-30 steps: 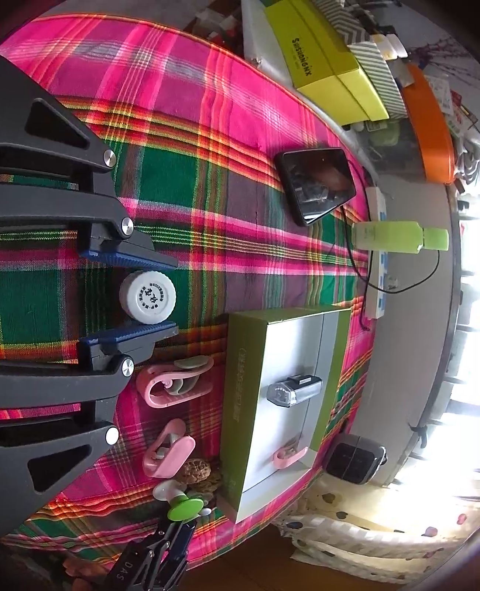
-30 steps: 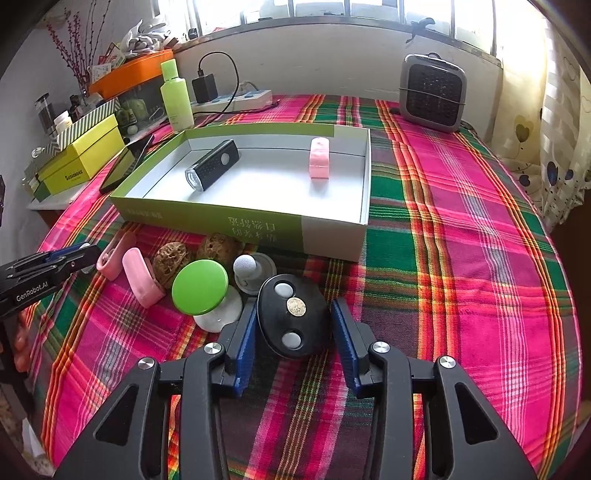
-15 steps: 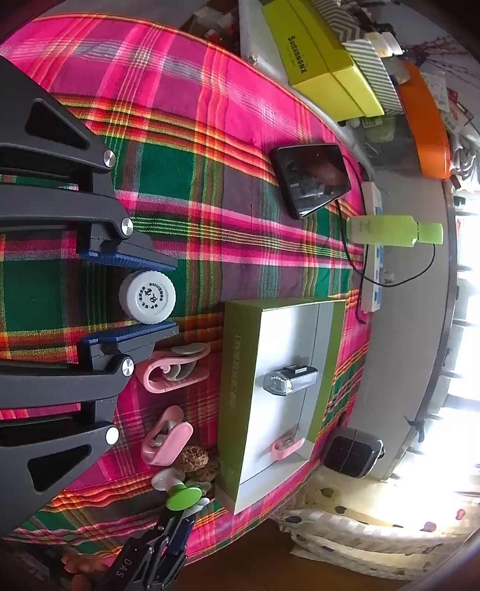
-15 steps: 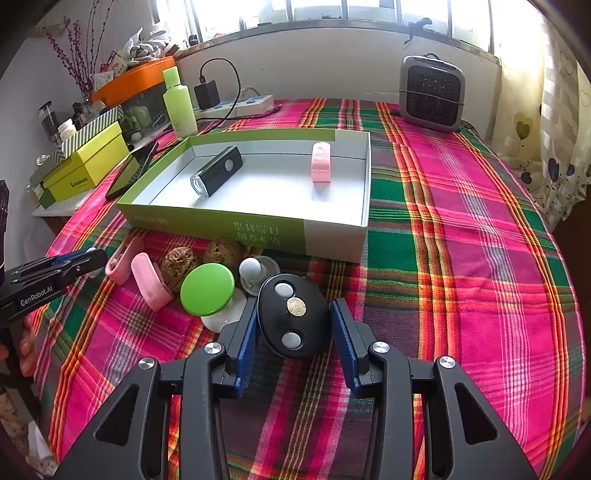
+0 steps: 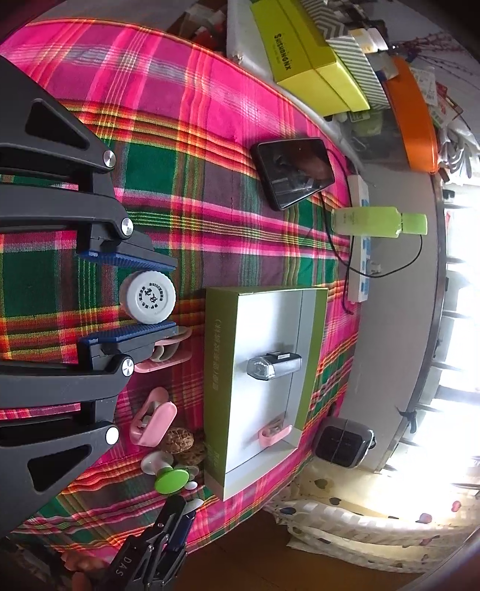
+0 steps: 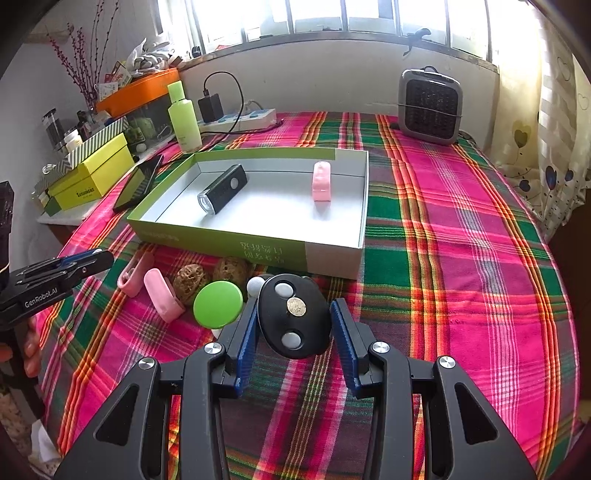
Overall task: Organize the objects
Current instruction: 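Lower both held items into the green box and open both tools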
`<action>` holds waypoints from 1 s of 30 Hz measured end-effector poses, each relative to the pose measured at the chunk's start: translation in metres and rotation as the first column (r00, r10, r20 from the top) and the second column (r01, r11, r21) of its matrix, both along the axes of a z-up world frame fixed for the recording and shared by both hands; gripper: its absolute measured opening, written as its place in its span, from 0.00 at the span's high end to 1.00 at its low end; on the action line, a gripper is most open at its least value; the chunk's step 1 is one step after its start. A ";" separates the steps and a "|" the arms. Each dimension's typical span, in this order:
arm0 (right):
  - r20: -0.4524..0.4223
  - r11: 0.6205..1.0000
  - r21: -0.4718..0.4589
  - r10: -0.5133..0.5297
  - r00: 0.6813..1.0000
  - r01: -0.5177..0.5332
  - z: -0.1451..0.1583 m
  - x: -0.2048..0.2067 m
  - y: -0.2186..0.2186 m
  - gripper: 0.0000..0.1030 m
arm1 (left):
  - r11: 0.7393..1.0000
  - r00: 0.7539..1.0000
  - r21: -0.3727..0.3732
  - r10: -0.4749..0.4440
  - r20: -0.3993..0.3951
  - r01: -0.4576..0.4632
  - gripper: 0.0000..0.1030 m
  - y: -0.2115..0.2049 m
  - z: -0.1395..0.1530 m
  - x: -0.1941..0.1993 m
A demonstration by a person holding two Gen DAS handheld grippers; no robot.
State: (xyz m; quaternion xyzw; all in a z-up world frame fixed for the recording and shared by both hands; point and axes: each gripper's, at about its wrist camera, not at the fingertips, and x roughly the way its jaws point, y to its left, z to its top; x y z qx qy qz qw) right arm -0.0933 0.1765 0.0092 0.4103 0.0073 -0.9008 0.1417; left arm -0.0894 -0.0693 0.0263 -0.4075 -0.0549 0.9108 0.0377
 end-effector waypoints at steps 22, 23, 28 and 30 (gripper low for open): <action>-0.044 0.999 -0.021 0.045 0.998 -0.046 0.026 -0.026 -0.018 0.61 | 0.998 0.998 0.026 -0.053 -0.041 0.054 0.75 0.016 0.025 -0.035; -0.045 0.999 -0.020 0.047 0.998 -0.048 0.027 -0.028 -0.019 0.61 | 0.998 0.997 0.022 -0.057 -0.043 0.058 0.75 0.018 0.026 -0.038; -0.042 0.998 -0.018 0.063 0.997 -0.063 0.030 -0.046 -0.027 0.61 | 0.997 0.997 0.030 -0.066 -0.041 0.067 0.75 0.022 0.028 -0.059; -0.038 0.998 -0.014 0.068 0.997 -0.068 0.030 -0.054 -0.030 0.61 | 0.998 0.998 0.033 -0.061 -0.035 0.062 0.75 0.023 0.027 -0.067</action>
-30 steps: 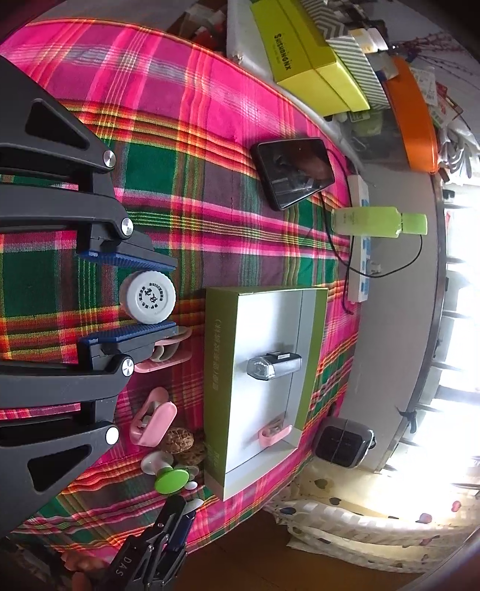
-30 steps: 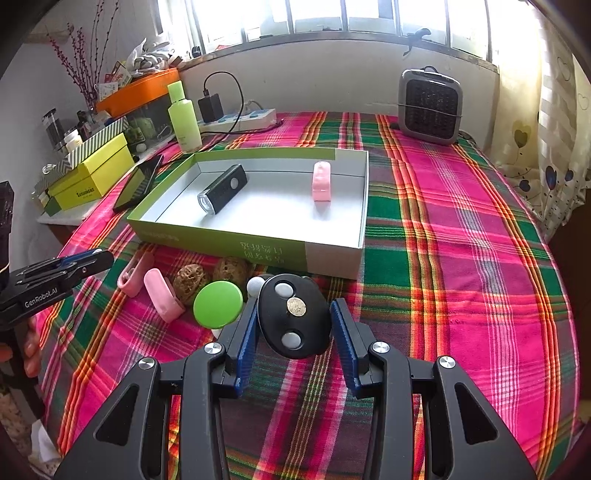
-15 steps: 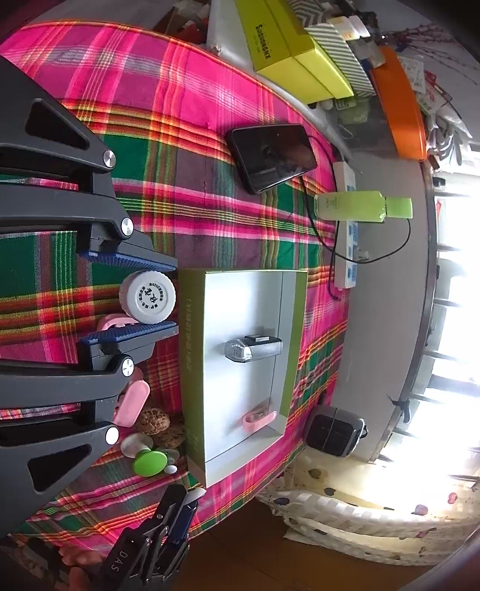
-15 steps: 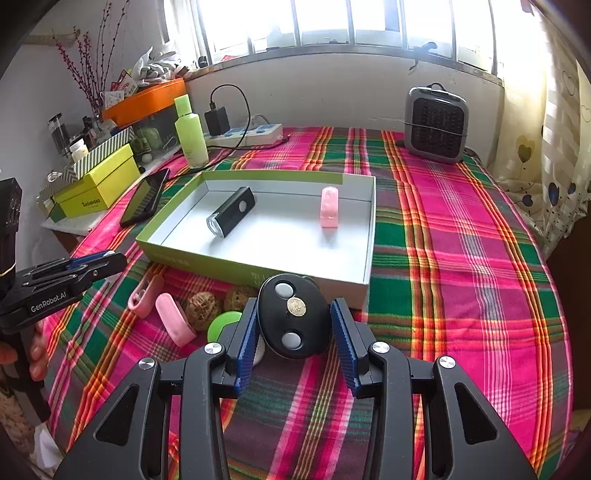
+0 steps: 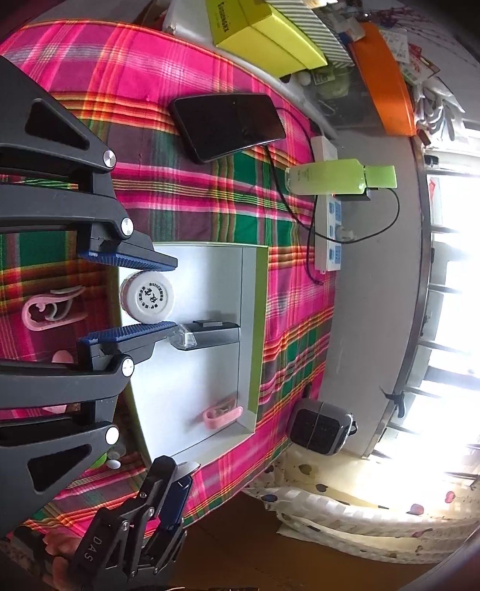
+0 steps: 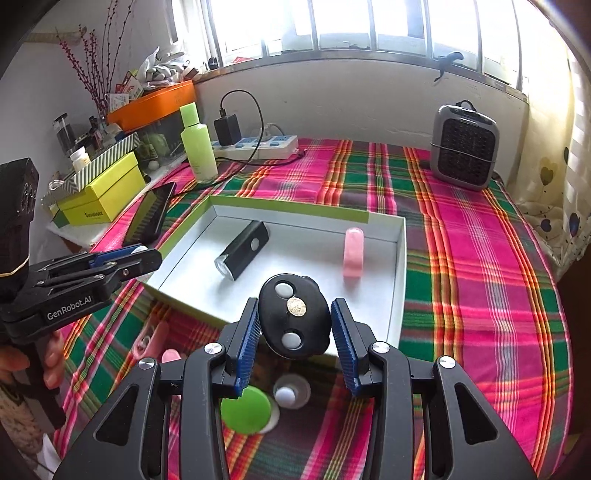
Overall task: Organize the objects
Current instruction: 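Lower both held items into the green box and open both tools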
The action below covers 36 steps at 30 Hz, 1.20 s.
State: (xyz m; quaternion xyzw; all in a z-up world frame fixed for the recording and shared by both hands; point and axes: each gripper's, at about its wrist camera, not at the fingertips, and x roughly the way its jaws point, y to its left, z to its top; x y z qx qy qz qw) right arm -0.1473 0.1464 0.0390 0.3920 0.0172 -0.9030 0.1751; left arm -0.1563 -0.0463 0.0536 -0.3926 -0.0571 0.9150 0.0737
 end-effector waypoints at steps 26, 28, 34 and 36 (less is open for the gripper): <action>0.102 0.996 0.082 0.016 0.995 -0.025 -0.032 -0.096 -0.026 0.61 | 0.999 0.997 -0.031 -0.009 0.079 0.012 0.75 0.013 -0.028 -0.089; 0.108 0.996 0.086 0.016 0.994 -0.025 -0.034 -0.099 -0.027 0.61 | 0.999 0.996 -0.035 -0.013 0.089 0.016 0.75 0.014 -0.031 -0.092; 0.107 0.994 0.101 0.026 0.994 -0.036 -0.038 -0.102 -0.032 0.61 | 0.999 0.995 -0.043 -0.019 0.094 0.023 0.75 0.017 -0.033 -0.098; 0.107 0.994 0.104 0.027 0.994 -0.038 -0.038 -0.103 -0.033 0.61 | 0.998 0.995 -0.049 -0.021 0.095 0.025 0.75 0.019 -0.034 -0.099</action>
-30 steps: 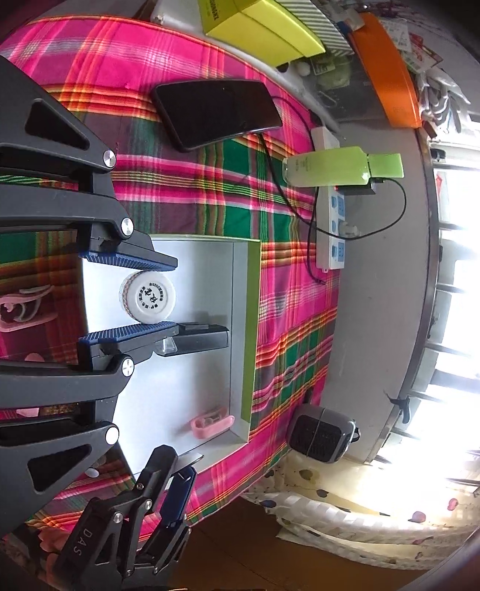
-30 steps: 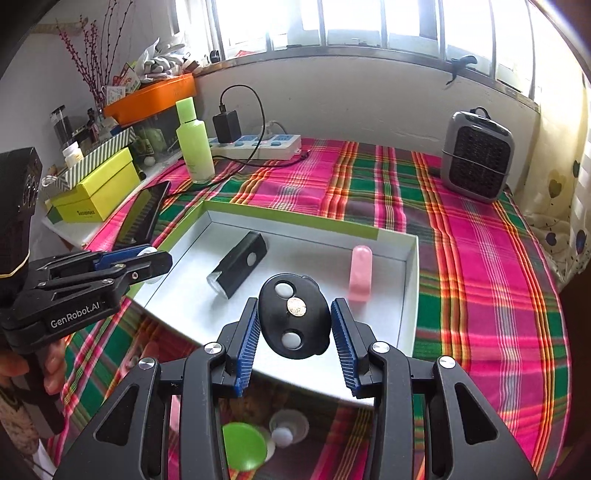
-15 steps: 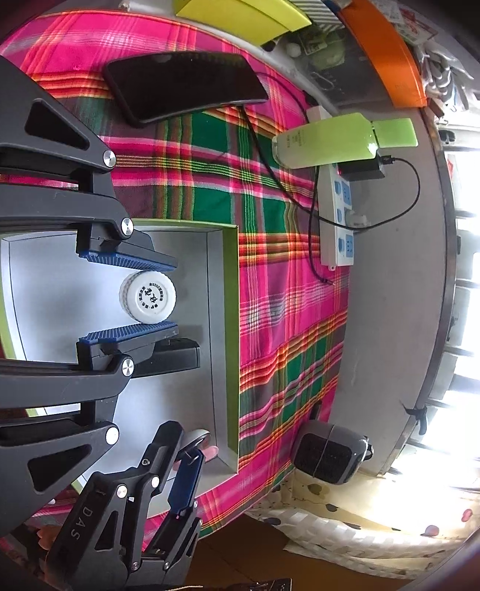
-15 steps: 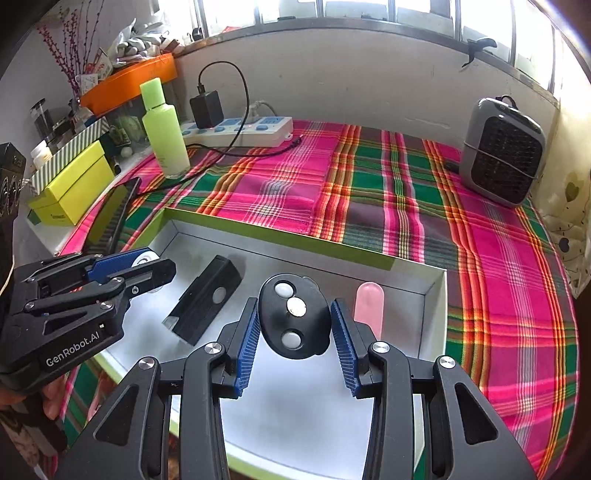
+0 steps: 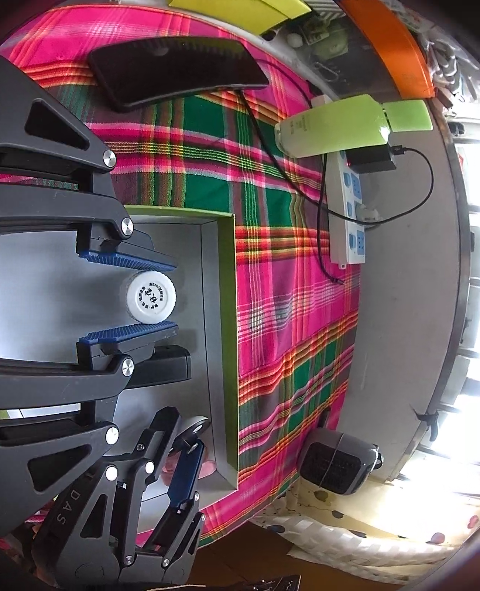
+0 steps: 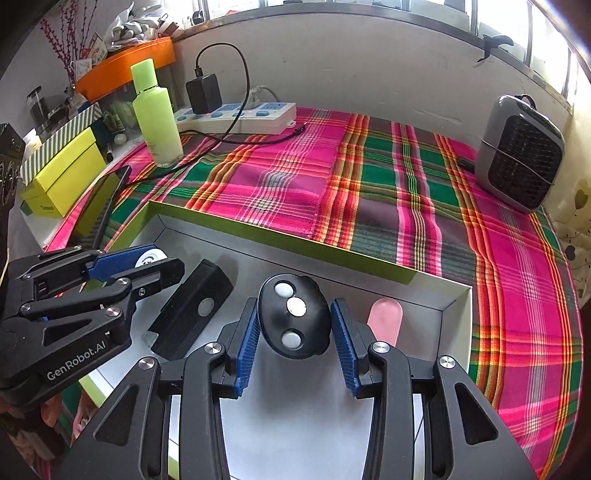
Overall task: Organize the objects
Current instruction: 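Lower both held items into the green box and open both tools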
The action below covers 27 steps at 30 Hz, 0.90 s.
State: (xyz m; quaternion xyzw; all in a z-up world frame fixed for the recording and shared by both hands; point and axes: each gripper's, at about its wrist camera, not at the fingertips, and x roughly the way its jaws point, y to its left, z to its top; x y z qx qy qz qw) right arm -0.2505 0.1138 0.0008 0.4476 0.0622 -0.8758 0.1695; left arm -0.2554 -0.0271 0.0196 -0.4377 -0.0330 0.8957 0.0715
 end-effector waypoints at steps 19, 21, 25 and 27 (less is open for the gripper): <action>-0.010 0.999 0.035 0.017 1.000 -0.017 -0.002 0.001 -0.006 0.61 | 1.000 1.000 -0.025 -0.014 0.006 0.014 0.71 0.006 -0.002 -0.002; -0.008 0.999 0.031 0.018 1.000 -0.018 -0.001 0.001 -0.007 0.61 | 1.000 1.000 -0.025 -0.015 0.008 0.015 0.67 0.007 -0.001 -0.001; -0.016 1.000 0.028 0.014 1.000 -0.014 0.001 0.004 -0.007 0.61 | 1.000 1.000 -0.025 -0.011 0.008 0.011 0.65 0.007 -0.001 0.001; -0.015 1.000 0.018 0.009 1.000 -0.009 0.001 0.005 -0.006 0.61 | 1.000 1.000 -0.022 -0.010 0.008 0.010 0.63 0.007 0.000 0.003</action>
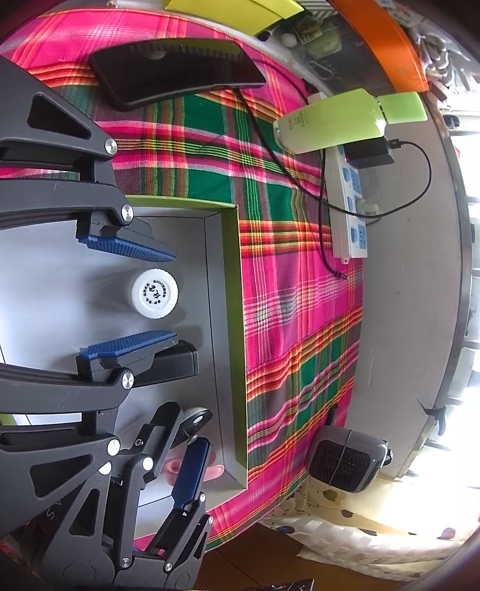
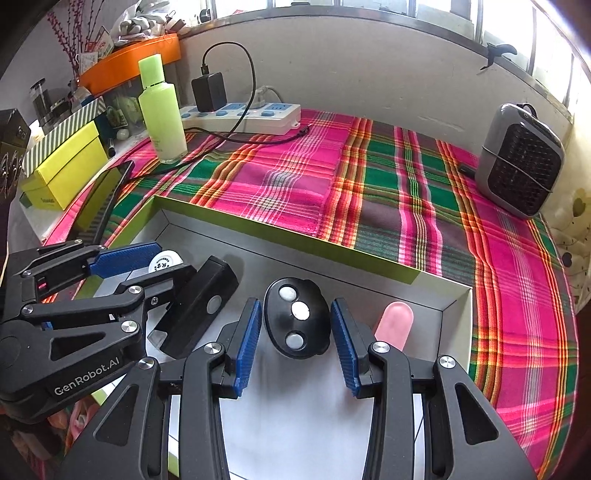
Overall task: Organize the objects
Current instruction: 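Lower both held items into the green box and open both tools, then lift both open tools up out of the green box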
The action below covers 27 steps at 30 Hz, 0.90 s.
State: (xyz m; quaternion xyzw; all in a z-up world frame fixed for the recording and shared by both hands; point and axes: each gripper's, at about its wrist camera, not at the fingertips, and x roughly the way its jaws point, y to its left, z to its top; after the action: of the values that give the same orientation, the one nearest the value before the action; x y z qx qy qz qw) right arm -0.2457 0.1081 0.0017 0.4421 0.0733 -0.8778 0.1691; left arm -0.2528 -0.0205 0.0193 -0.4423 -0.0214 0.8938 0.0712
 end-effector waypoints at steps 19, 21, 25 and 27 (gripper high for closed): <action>-0.016 0.997 -0.063 -0.035 0.999 0.034 0.011 0.024 0.011 0.58 | 1.000 0.999 0.015 0.011 -0.036 -0.010 0.56 -0.003 0.015 0.031; -0.016 0.996 -0.077 -0.039 0.999 0.038 0.013 0.028 0.013 0.58 | 1.000 0.999 0.012 0.015 -0.047 -0.014 0.56 -0.002 0.018 0.037; -0.023 0.994 -0.096 -0.047 0.999 0.045 0.017 0.039 0.016 0.58 | 1.000 0.998 0.016 0.013 -0.061 -0.012 0.56 -0.002 0.023 0.048; -0.029 0.994 -0.102 -0.050 0.998 0.047 0.019 0.044 0.017 0.58 | 1.000 0.998 0.015 0.016 -0.065 -0.015 0.56 -0.003 0.025 0.054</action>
State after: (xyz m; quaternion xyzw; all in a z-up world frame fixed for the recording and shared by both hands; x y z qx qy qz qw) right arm -0.2014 0.1250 0.0205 0.4209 0.0205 -0.8910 0.1689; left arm -0.1989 -0.0232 0.0441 -0.4123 -0.0290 0.9080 0.0681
